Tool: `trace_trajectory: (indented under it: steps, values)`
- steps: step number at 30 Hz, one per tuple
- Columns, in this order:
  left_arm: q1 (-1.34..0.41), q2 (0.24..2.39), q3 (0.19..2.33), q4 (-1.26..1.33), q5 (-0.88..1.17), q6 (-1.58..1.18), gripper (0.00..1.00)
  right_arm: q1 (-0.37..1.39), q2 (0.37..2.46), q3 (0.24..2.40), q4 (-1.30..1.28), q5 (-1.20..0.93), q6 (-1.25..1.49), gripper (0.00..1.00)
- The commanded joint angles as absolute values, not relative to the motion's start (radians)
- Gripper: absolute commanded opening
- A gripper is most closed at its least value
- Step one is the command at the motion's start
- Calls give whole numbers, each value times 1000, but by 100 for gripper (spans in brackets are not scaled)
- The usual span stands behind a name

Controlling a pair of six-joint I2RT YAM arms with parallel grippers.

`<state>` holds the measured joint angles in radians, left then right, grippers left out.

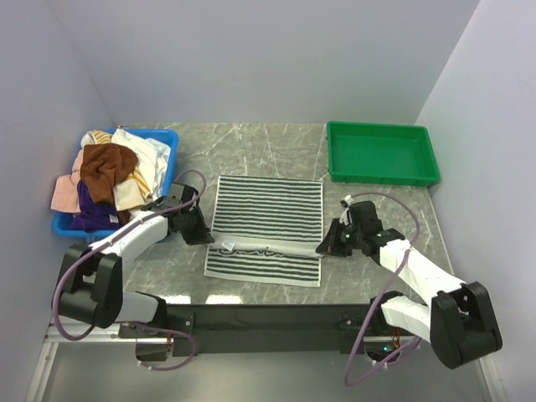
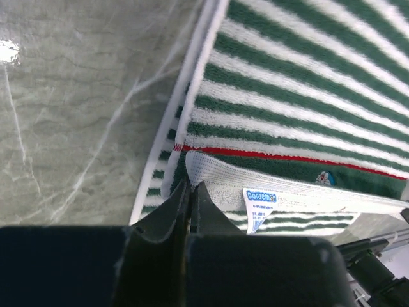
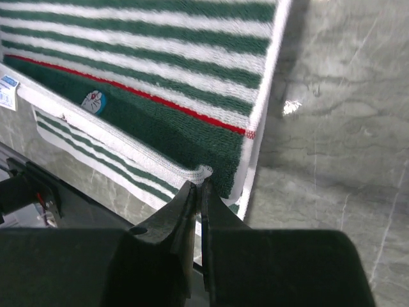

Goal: Fold and stack the towels
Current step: Fold the towel

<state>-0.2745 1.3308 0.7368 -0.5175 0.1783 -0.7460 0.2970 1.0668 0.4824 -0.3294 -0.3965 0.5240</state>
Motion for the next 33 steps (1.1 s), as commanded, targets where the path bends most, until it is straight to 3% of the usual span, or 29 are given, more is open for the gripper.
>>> trace_trajectory:
  steps: [1, 9, 20, 33]
  values:
    - [-241, 1364, 716, -506, -8, -724, 1, 276, 1100, 471, -357, -273, 509, 0]
    - [-239, 1378, 755, -526, -23, -721, 1, 276, 1091, 505, -367, -221, 515, 0]
    - [-239, 1209, 945, -722, -75, -706, 1, 276, 865, 646, -561, -182, 508, 0]
    - [-241, 1250, 739, -601, -14, -732, 1, 276, 870, 473, -516, -245, 574, 0]
